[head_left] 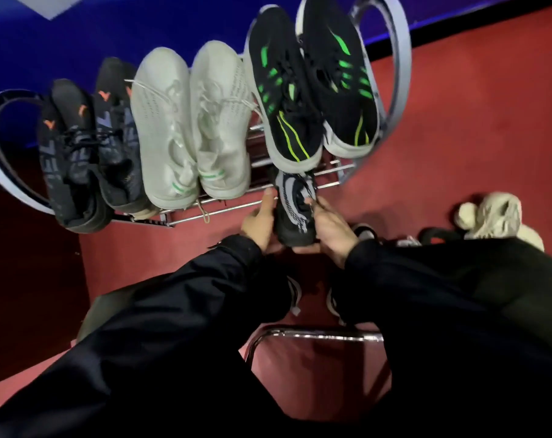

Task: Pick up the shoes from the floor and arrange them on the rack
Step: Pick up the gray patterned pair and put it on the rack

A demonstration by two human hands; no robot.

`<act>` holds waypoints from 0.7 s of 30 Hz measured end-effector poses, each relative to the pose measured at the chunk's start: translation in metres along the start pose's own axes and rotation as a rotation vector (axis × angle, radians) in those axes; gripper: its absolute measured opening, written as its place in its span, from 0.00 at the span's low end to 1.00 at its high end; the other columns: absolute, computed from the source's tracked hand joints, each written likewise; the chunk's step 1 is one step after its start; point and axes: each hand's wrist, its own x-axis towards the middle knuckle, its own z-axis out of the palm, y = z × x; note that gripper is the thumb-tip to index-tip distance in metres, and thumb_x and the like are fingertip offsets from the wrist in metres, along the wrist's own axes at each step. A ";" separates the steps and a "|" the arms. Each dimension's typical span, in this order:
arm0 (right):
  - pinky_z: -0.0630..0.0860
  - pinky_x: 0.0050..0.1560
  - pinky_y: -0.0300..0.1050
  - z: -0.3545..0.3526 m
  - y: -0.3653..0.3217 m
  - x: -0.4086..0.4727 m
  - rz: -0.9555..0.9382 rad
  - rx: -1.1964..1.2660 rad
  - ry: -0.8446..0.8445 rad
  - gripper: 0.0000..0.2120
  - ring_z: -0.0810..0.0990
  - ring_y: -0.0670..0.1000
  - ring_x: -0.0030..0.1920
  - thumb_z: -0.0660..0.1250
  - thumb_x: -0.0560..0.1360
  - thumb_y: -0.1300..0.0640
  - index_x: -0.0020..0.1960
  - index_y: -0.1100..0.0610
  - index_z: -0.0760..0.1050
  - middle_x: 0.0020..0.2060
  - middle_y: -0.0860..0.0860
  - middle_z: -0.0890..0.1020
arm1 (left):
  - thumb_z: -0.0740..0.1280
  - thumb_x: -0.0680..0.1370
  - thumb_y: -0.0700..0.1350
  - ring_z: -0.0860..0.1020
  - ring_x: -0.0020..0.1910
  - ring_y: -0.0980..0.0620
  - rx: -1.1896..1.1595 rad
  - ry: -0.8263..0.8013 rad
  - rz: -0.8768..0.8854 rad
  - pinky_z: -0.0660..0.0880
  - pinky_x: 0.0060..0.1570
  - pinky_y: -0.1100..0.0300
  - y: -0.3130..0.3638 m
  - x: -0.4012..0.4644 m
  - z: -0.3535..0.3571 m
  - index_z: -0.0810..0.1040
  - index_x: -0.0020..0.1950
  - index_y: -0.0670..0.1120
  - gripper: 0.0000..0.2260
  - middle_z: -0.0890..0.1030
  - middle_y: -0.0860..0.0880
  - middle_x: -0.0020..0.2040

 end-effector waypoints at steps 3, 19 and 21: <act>0.85 0.43 0.60 0.006 -0.002 -0.006 0.005 0.001 -0.028 0.14 0.82 0.57 0.61 0.59 0.85 0.45 0.69 0.45 0.72 0.70 0.49 0.77 | 0.70 0.77 0.55 0.84 0.46 0.47 -0.080 -0.264 -0.016 0.83 0.42 0.48 -0.026 -0.013 0.015 0.72 0.65 0.50 0.19 0.83 0.49 0.57; 0.78 0.45 0.49 -0.008 0.000 0.015 -0.118 -0.169 0.189 0.15 0.79 0.55 0.46 0.62 0.75 0.38 0.48 0.50 0.73 0.41 0.47 0.77 | 0.66 0.81 0.43 0.83 0.34 0.56 -0.367 -0.075 0.107 0.83 0.36 0.55 -0.018 0.017 0.015 0.70 0.53 0.44 0.06 0.82 0.50 0.41; 0.79 0.46 0.50 -0.009 -0.001 0.013 -0.138 -0.191 0.188 0.15 0.80 0.56 0.46 0.62 0.80 0.41 0.52 0.52 0.75 0.42 0.49 0.79 | 0.66 0.81 0.42 0.82 0.39 0.51 -0.409 -0.022 0.131 0.83 0.34 0.54 -0.007 0.031 0.015 0.71 0.53 0.44 0.04 0.81 0.47 0.46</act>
